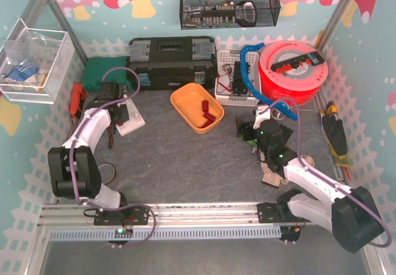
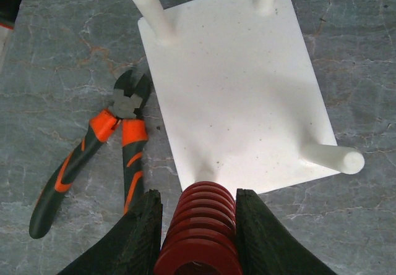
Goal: Install the large spring
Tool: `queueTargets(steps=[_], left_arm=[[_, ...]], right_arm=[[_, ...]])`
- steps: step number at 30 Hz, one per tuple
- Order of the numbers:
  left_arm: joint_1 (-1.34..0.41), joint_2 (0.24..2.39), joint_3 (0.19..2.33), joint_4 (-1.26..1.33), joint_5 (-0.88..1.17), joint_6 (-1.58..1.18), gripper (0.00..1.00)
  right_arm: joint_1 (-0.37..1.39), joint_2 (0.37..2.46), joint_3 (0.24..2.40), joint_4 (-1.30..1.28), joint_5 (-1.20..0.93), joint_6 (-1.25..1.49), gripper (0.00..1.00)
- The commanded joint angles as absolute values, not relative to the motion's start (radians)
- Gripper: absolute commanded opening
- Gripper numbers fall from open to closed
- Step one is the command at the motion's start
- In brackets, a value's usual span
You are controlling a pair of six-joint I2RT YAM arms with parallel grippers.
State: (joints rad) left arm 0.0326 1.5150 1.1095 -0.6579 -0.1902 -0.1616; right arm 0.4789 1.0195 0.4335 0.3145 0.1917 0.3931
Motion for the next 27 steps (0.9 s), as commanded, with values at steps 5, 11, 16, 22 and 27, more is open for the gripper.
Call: queueTargets(steps=[5,11,16,22,27], left_arm=[[0.06,1.531,1.138,-0.645,-0.189,-0.173,0.06],[0.067,1.555,1.149,-0.644,-0.177,-0.167,0.06],[0.071,1.587,1.16,-0.643,-0.165,-0.166,0.08],[0.072,1.619,1.152,-0.643,-0.161,-0.16,0.17],[0.072,1.638,1.155,-0.644,-0.16,-0.151,0.21]], right_arm=[[0.485,1.007,0.445,0.308,0.207,0.385,0.92],[0.484,1.008,0.446,0.308,0.209,0.384,0.92],[0.484,1.006,0.446,0.307,0.212,0.383,0.92],[0.485,1.006,0.446,0.306,0.213,0.382,0.92],[0.485,1.012,0.448,0.307,0.211,0.382,0.92]])
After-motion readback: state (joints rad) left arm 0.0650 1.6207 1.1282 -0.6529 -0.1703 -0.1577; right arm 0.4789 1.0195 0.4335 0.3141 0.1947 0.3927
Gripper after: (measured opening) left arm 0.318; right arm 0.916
